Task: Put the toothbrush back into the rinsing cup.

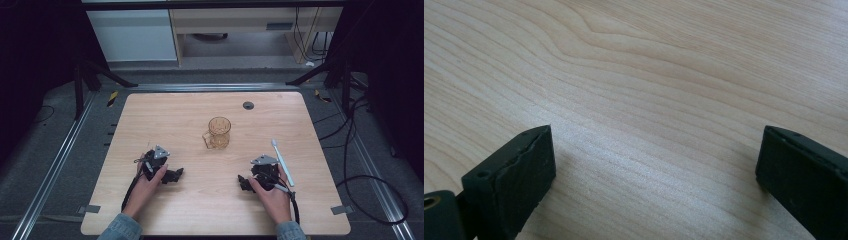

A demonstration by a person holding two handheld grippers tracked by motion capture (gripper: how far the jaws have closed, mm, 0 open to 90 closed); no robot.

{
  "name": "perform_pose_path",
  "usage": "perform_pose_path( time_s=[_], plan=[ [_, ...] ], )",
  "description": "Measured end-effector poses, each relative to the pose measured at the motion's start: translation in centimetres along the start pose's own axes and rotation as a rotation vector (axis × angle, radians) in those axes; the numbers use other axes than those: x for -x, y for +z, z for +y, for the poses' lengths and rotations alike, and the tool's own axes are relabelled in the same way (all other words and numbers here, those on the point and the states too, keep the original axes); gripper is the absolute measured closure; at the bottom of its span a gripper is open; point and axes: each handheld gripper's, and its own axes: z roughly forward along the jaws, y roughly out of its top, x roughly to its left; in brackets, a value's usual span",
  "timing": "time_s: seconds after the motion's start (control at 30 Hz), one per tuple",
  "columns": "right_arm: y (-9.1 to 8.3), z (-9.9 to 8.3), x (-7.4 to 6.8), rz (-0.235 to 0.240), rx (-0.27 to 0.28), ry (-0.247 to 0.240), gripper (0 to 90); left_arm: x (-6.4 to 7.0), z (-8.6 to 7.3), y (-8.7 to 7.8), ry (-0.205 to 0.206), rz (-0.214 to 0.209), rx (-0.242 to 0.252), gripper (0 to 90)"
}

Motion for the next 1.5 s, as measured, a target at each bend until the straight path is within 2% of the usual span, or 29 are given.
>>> perform_pose_path(
  time_s=[0.17, 0.27, 0.37, 0.43, 0.47, 0.63, 0.77, 0.8, 0.97, 1.03, 1.1, 1.17, 1.3, 1.5],
  plan=[
    [0.0, 0.0, 0.0, 0.000, -0.002, 0.001, 2.8, 0.0, 0.0, 0.0, 0.001, 0.001, -0.002, 0.0],
    [-0.1, 0.1, 0.2, 0.009, -0.008, -0.010, 6.7, 0.0, 0.0, 0.0, 0.000, 0.000, 0.000, 0.0],
    [-1.6, 0.9, 1.1, -0.011, -0.025, 0.001, 14.2, 0.0, 0.0, 0.0, 0.000, 0.000, 0.000, 0.0],
    [-2.1, 1.1, 1.4, -0.021, -0.035, -0.001, 15.7, 0.0, 0.0, 0.0, 0.000, 0.000, 0.000, 0.0],
    [-3.2, 1.7, 2.0, -0.050, -0.058, -0.004, 19.8, 0.0, 0.0, 0.0, 0.000, 0.001, 0.000, 0.0],
    [-6.0, 3.0, 3.9, -0.109, -0.095, -0.025, 33.5, 0.0, 0.0, 0.0, -0.003, 0.003, 0.000, 0.0],
    [-7.2, 3.8, 4.9, -0.131, -0.129, -0.024, 38.0, 0.0, 0.0, 0.0, -0.004, 0.004, 0.000, 0.0],
    [-7.8, 4.4, 5.5, -0.128, -0.155, -0.027, 41.2, 0.0, 0.0, 0.0, -0.004, 0.004, 0.000, 0.0],
    [-8.4, 5.5, 6.5, -0.140, -0.189, -0.040, 43.3, 0.1, 0.0, 0.0, -0.007, 0.007, 0.000, 0.0],
    [-8.7, 6.1, 6.9, -0.134, -0.204, -0.032, 45.8, 0.1, 0.0, 0.0, -0.008, 0.008, -0.001, 0.0],
    [-8.8, 6.6, 7.7, -0.108, -0.218, 0.000, 48.2, 0.1, 0.0, 0.0, -0.011, 0.010, -0.001, 0.0],
    [-8.7, 6.8, 8.1, -0.104, -0.235, 0.014, 49.2, 0.1, 0.0, 0.0, -0.011, 0.010, -0.001, 0.0],
    [-8.5, 7.0, 8.7, -0.097, -0.258, 0.024, 51.5, 0.1, 0.0, 0.0, -0.011, 0.010, 0.000, 0.0],
    [-9.0, 8.1, 9.3, -0.106, -0.244, 0.031, 51.1, 0.1, 0.0, 0.0, -0.011, 0.012, -0.003, 0.0]
  ],
)
